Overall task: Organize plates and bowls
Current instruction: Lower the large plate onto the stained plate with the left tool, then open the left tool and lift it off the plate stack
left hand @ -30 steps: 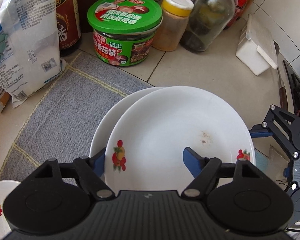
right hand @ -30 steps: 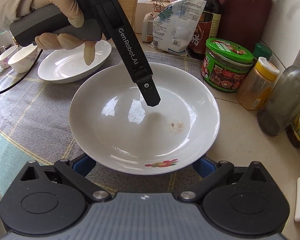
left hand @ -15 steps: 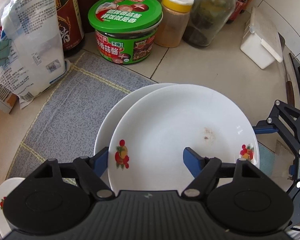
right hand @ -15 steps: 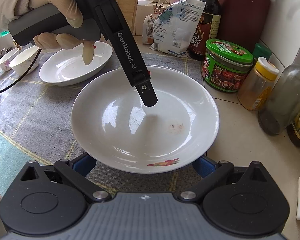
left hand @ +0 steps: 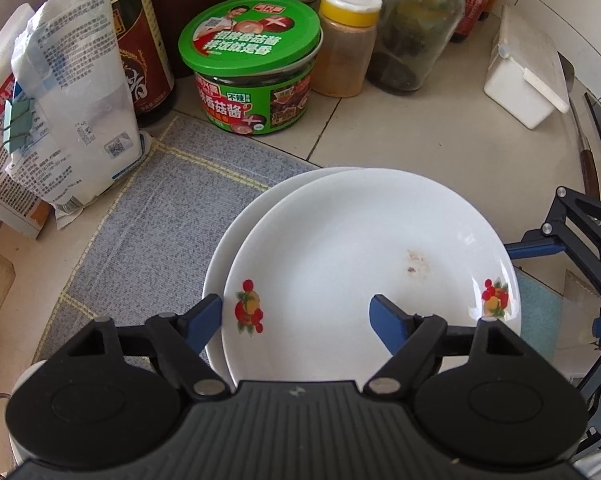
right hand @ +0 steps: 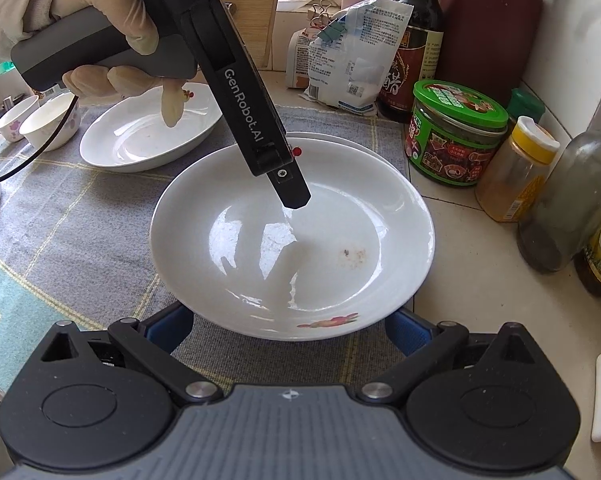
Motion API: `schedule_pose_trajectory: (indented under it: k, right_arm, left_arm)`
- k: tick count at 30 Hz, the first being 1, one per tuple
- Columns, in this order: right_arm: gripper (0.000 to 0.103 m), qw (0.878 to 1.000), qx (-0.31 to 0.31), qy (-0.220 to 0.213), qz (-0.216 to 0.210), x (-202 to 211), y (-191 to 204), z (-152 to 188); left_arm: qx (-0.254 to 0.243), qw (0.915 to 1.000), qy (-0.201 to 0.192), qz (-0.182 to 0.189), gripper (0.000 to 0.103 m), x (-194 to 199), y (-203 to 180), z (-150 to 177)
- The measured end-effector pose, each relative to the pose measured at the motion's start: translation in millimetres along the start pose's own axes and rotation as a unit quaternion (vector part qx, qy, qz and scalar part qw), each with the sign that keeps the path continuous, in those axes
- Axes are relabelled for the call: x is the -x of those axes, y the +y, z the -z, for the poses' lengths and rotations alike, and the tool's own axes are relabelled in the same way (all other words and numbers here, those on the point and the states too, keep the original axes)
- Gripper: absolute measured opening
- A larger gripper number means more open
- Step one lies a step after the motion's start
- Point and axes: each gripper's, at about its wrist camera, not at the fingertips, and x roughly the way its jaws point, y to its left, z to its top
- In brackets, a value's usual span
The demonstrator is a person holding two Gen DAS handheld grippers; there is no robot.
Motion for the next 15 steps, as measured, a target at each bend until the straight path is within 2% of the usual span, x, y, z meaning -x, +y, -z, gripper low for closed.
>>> schedule_pose_trajectory:
  k: [10,15]
  right_arm:
    - [0.103,1.0,0.006,0.001,0.011,-0.6,-0.5,-0.1]
    - [0.103,1.0,0.014,-0.002,0.018,0.8,0.2,-0.3]
  left_arm:
    - [-0.004,0.9998,-0.015,-0.014,0.081,4.3,-1.3,1.2]
    - [-0.006,0.9992,-0.025,-0.032,0.082,8.0,-2.2,4.1]
